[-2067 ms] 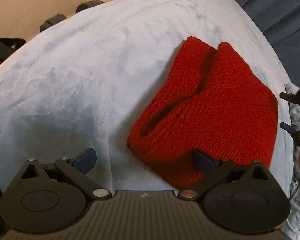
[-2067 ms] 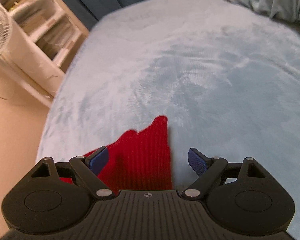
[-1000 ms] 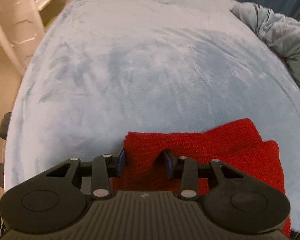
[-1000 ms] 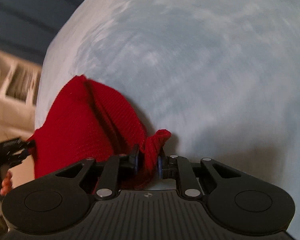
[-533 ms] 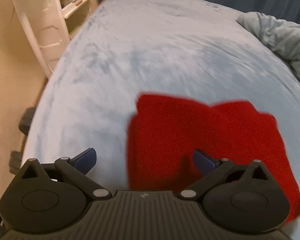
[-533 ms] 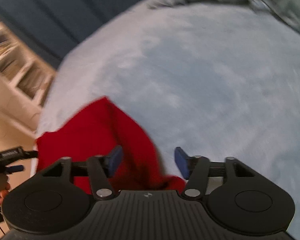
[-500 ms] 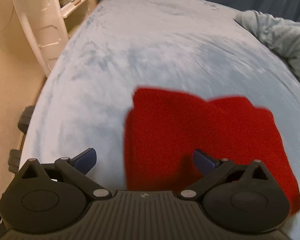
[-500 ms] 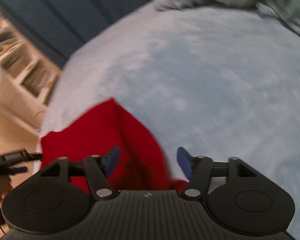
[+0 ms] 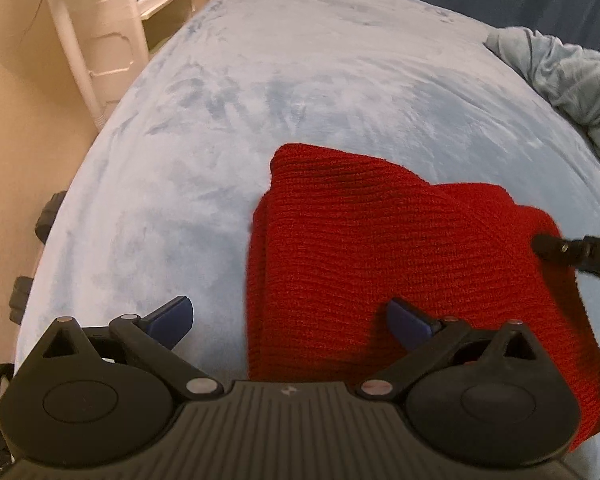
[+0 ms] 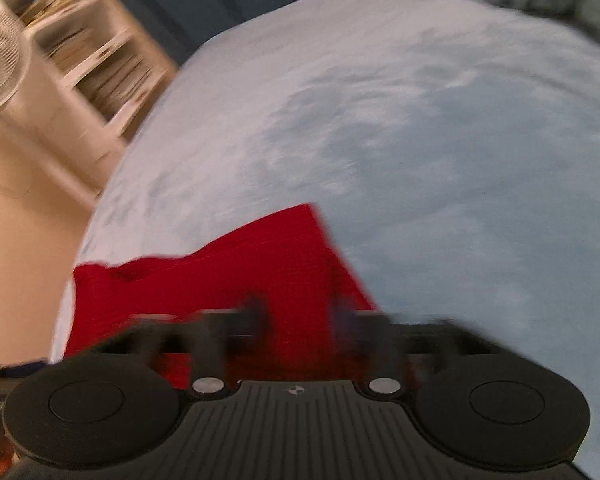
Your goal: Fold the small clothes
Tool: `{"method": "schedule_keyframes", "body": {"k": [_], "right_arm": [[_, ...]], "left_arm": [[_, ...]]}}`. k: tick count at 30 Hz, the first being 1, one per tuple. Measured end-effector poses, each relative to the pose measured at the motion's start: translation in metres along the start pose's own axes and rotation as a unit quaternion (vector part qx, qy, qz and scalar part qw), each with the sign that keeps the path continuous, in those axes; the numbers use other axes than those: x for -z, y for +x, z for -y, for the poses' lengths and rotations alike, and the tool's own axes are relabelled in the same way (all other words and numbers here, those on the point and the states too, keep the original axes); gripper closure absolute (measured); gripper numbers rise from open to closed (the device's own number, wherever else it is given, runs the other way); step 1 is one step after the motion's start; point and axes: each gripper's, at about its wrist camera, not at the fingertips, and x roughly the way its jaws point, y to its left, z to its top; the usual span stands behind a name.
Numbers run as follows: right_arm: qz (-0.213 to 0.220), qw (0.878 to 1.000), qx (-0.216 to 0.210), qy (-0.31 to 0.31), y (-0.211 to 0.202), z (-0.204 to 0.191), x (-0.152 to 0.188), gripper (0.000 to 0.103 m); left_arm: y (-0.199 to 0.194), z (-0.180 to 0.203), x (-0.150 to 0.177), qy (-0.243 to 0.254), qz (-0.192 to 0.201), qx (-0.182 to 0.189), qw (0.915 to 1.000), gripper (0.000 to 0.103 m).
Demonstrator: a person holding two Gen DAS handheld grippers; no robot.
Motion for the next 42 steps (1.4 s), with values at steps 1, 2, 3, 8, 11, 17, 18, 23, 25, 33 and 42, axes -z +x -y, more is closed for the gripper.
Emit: {"method": "schedule_keyframes", "body": {"k": [1,2,3,8,11,17,18,23,25,33,42], "right_arm": [[0.017,1.000,0.010,-0.015,-0.002,-0.006,-0.001,0.087],[0.034,0.999,0.010,-0.030,-0.006,-0.012,-0.003,0.087],[0.048,0.998,0.010,-0.035,-0.010,-0.015,-0.003,0.087],[0.033,0.998,0.044,-0.032,0.013,-0.006,0.004,0.056],[0.045,0.996,0.067,-0.037,0.000,-0.006,0.010,0.040],[0.080,0.992,0.084,-0.047,-0.101,-0.018,0.054,0.017],[0.091,0.990,0.091,-0.064,-0.120,-0.025,0.069,0.016],[0.099,0.981,0.127,-0.111,-0.201,-0.053,0.144,0.010],[0.099,0.979,0.130,-0.121,-0.224,-0.062,0.161,0.010],[0.122,0.974,0.133,-0.140,-0.279,-0.086,0.180,0.005],[0.118,0.971,0.126,-0.165,-0.301,-0.098,0.204,0.005]], "left_arm": [[0.001,-0.001,0.000,-0.001,0.002,-0.002,1.0000,0.000],[0.001,0.000,0.001,0.000,0.004,-0.003,1.0000,0.000],[0.001,0.000,0.001,0.002,0.006,-0.005,1.0000,0.000],[0.000,-0.002,0.003,-0.003,0.003,-0.018,0.9998,0.000],[-0.016,0.001,0.012,0.011,0.009,-0.046,0.9988,0.000],[-0.087,0.026,0.070,0.037,0.021,-0.090,0.9951,0.000],[-0.101,0.031,0.085,0.035,0.020,-0.085,0.9955,0.000],[-0.165,0.051,0.151,0.002,0.009,-0.058,0.9983,0.000],[-0.186,0.058,0.167,0.003,0.014,-0.056,0.9984,0.000],[-0.249,0.078,0.195,0.016,0.067,-0.071,0.9951,0.000],[-0.274,0.083,0.206,0.014,0.081,-0.072,0.9940,0.000]]}}
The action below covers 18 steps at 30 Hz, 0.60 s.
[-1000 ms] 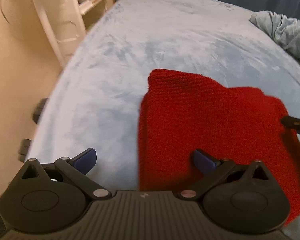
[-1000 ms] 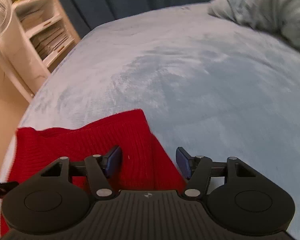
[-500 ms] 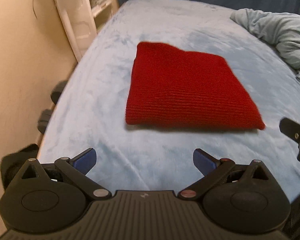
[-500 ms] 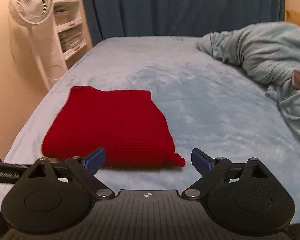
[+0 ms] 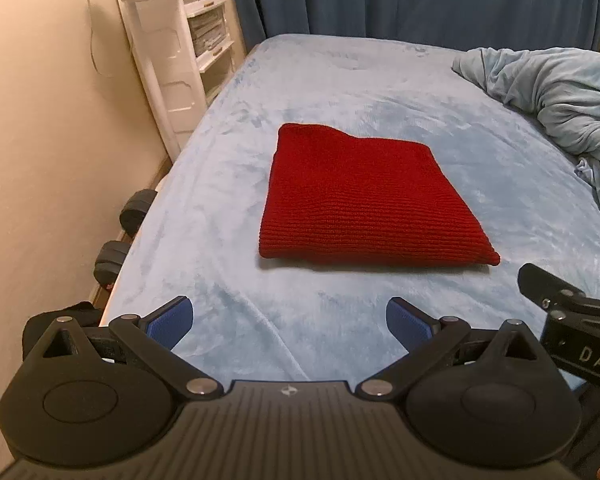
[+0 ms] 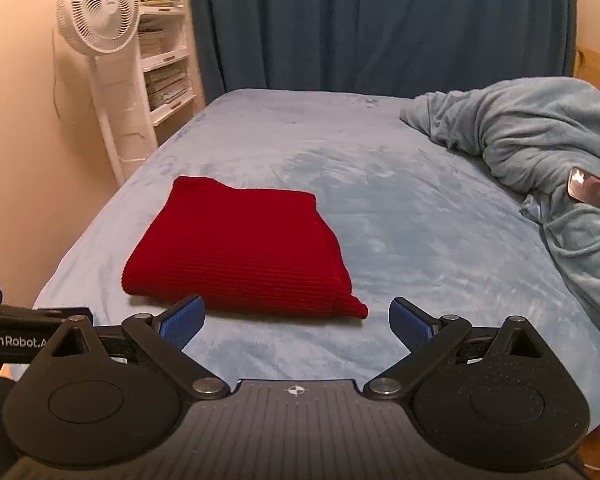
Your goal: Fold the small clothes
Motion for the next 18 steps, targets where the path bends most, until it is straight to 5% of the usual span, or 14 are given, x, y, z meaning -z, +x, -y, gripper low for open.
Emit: {"method": "schedule_keyframes", "body": {"k": [18], "right_arm": [[0.005,1.000,0.000,-0.006,-0.0065,-0.0057,0.0004,0.001]], "left_arm": [[-0.0072,-0.0017,0.0034,0.011,0.010,-0.009,0.9998,0.000]]}}
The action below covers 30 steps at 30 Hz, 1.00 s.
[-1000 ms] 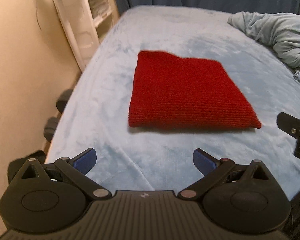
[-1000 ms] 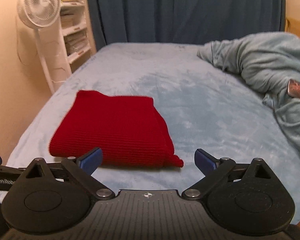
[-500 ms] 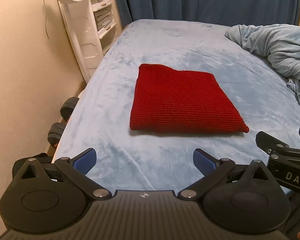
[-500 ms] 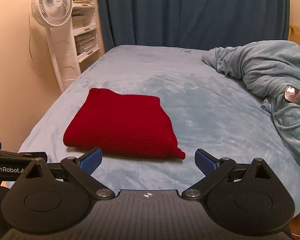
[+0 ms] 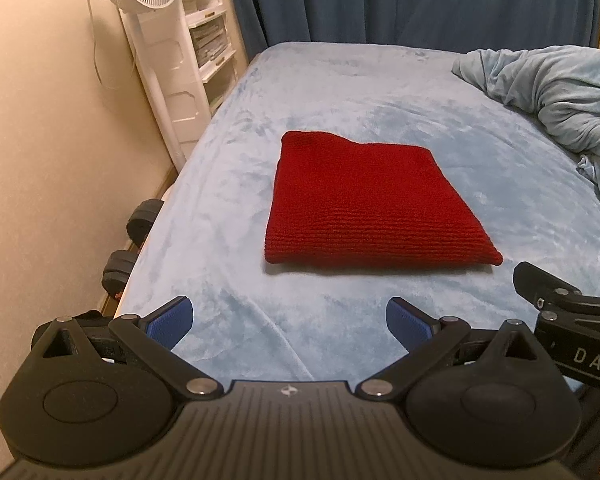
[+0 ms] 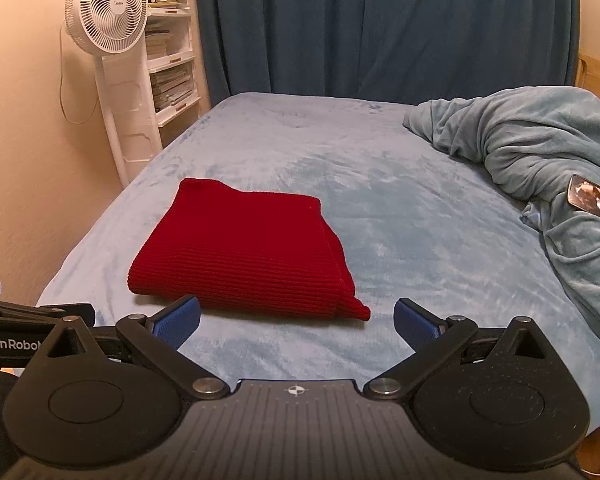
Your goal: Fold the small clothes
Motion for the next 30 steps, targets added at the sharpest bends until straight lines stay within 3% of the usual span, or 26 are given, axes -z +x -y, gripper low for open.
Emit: {"method": "schedule_keyframes", "body": {"k": [22,30], "right_arm": [[-0.013,1.000,-0.001,-0.013,0.003,-0.006,-0.002,0.001],[0.004,1.000,0.003,-0.018,0.000,-0.009,-0.002,0.001]], "left_arm": [[0.009,-0.008,0.002,-0.019,-0.007,0.005,0.9998,0.000],[0.012,-0.012,0.004,-0.032,-0.018,0.003,0.9993,0.000]]}}
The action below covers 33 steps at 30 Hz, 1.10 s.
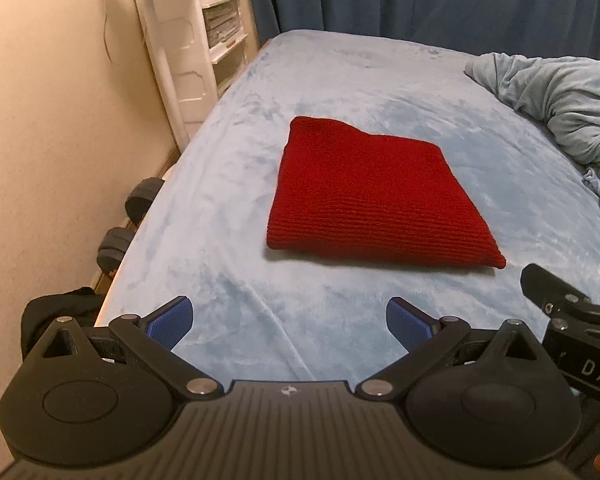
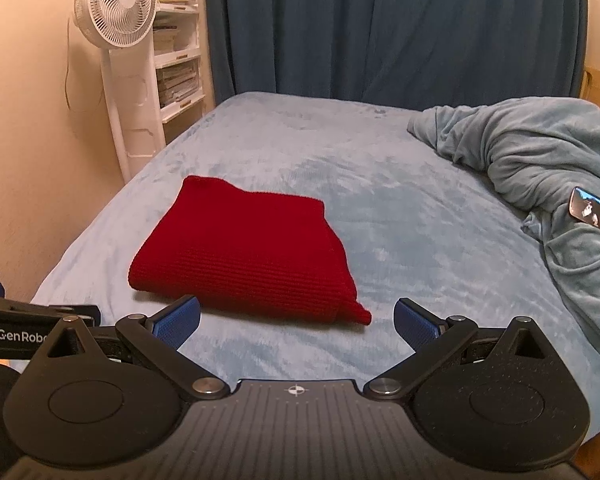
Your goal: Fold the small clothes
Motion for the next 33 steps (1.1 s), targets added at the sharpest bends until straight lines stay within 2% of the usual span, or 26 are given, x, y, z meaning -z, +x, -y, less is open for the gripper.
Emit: {"method": "schedule_keyframes", "body": {"k": [7,10,33], "right_arm": [[0.002,1.000,0.001,0.001,0.0013,-0.0011,-0.0005,0.001],[0.003,1.000,0.001,0.000,0.0015,-0.0015,-0.0008,0.001],[-0.007,1.000,0.005,0.004,0.0048,0.0036,0.0011,0.001]], "left_arm": [[0.0004,0.0020,0.0013,0.016,0.003,-0.011,0.9998,0.000],[-0.0021,0.0061,0.0017,0.030,0.010,-0.003,0.9995,0.000],[-0.0076,0.0048,-0.0027,0.027,0.022,-0.014,0.9993,0.000]]}}
